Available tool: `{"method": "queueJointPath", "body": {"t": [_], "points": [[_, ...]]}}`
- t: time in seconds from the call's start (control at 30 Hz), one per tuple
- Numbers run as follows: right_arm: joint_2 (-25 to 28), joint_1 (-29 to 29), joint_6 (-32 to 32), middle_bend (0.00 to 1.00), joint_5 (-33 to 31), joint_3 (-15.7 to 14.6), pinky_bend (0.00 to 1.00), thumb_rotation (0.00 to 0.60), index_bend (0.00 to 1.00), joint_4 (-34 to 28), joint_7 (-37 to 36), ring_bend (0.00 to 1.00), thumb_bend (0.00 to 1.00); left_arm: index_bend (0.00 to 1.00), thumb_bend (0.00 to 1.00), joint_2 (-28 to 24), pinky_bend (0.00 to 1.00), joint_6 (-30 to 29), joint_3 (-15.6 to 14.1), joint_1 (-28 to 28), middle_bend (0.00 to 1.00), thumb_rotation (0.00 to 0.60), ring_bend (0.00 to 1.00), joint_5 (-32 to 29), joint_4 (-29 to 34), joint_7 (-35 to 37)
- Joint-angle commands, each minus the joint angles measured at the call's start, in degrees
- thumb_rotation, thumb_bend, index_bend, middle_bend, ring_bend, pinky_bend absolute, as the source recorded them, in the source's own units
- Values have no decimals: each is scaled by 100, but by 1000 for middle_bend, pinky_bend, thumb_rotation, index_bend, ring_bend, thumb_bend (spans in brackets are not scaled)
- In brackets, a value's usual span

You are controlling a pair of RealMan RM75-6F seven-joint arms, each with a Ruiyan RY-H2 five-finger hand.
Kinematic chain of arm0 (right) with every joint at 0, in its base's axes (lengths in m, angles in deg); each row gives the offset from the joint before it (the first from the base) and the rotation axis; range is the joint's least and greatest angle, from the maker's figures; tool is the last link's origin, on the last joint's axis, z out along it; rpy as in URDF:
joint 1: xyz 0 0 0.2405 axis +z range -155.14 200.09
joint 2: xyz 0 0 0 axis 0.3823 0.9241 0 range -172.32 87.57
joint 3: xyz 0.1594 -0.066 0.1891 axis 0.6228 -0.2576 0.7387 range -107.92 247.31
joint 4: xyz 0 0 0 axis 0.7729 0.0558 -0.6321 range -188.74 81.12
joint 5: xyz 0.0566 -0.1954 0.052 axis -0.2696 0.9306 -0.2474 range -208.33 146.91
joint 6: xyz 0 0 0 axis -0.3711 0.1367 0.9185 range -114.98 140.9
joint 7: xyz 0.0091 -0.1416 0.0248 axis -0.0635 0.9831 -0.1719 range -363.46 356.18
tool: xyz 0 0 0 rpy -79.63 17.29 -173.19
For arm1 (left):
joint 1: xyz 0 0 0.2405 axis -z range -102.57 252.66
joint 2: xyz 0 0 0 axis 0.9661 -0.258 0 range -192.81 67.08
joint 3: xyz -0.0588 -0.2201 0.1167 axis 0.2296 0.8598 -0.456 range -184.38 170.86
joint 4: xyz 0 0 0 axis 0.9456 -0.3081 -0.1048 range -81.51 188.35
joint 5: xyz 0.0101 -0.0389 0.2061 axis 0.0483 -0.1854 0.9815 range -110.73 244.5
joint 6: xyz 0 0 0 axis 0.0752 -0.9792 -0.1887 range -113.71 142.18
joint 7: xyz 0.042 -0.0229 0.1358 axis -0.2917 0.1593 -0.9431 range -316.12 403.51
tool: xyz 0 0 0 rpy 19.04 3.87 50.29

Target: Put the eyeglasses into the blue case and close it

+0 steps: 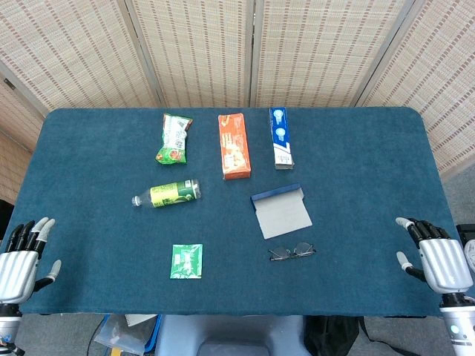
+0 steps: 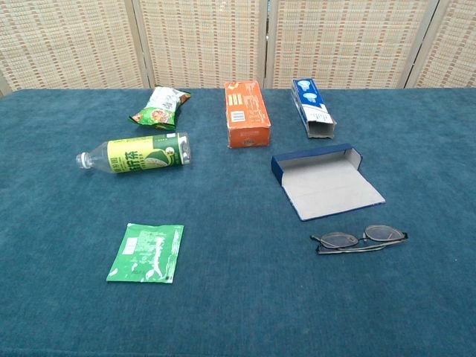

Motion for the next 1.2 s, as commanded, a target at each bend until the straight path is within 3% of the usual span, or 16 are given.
{"method": "queueJointPath", "body": {"t": [0.03, 0.6, 0.9, 1.2], "points": [[3, -8, -32, 241, 24, 5, 309, 600, 202, 4, -21, 221, 302, 0, 357, 13, 0, -40, 1, -12, 0, 600, 0, 14, 6, 0], [-130, 183, 33, 241, 294, 41, 308, 600, 203, 56, 119, 222, 301, 0, 357, 8, 0, -215, -12, -120, 0, 600, 0, 44, 46, 61], [-313, 797, 825, 241, 516, 59, 298, 600, 250, -116, 457, 185, 301, 0, 357, -25, 0, -344, -6, -198, 0, 600, 0, 68, 85, 169], [-664, 1448, 1846, 186, 655, -83, 180, 600, 316, -170, 933, 62, 301, 0, 358, -30, 0, -473, -52, -300, 0, 600, 0, 146, 46, 326]]}}
